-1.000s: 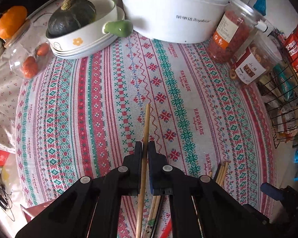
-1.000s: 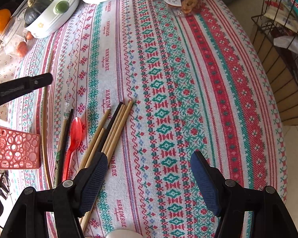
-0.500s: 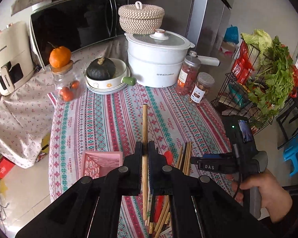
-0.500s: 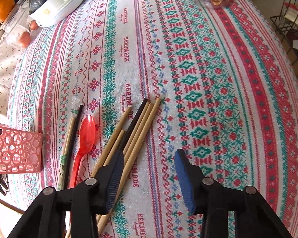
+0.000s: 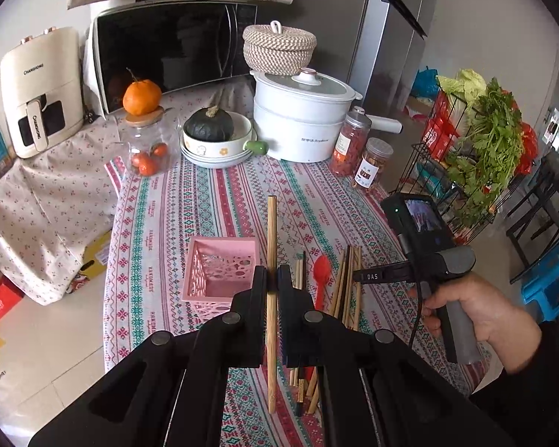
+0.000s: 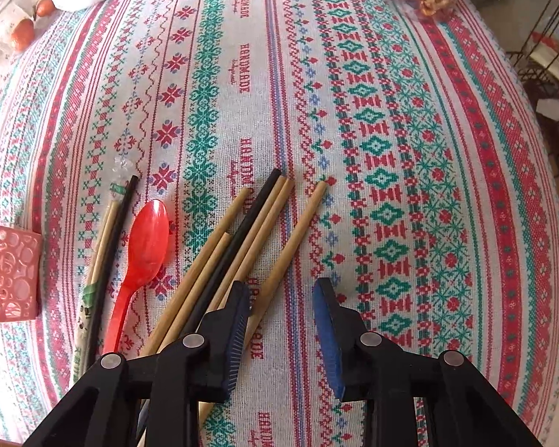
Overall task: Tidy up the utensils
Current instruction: 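Lift the chopstick with the left tool while the right tool grasps another chopstick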
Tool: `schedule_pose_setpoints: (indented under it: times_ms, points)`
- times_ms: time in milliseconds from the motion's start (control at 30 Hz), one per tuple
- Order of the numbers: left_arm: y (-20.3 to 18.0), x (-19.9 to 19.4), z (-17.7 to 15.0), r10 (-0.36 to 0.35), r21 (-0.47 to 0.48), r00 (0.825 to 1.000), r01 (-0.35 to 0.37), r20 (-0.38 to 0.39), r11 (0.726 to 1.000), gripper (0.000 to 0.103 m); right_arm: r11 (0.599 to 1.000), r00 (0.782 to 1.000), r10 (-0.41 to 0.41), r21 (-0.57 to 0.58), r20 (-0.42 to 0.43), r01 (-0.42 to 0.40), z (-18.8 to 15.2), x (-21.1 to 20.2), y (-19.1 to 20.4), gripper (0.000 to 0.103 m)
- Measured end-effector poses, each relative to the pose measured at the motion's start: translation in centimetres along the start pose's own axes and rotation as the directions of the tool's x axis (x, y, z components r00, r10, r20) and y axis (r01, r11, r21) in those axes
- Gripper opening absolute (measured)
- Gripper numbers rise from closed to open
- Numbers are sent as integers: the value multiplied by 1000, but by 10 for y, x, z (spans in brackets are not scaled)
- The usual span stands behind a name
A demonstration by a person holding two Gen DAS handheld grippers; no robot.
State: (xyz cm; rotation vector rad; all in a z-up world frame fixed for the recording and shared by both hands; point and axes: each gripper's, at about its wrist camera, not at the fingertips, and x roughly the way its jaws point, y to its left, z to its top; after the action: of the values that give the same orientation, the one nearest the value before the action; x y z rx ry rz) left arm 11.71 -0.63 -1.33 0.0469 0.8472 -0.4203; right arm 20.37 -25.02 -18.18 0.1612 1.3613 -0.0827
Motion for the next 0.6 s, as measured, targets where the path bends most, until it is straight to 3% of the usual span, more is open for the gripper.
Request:
schedule_pose_setpoints:
  times_ms: [100,233,433,600]
  points:
    - [3,2,-3,5,-6,1000,-5,-4,1000,5,998,998,-54,-17,36,55,-1,2,14,31]
    - [7,1,-9,20,-4,1000,-20,4,1000,5,1000,997,-20,1,79,20,-3,2,14,9]
    - [20,-6,-14,27,-28,999,-26,33,999,5,993,986,93,62,141,-103,-13,-16,-11,6]
    - [23,-19,-13,32,-34,997,-30,75,999,5,987,953,143,34,266,-158,-25,-68,-13,6]
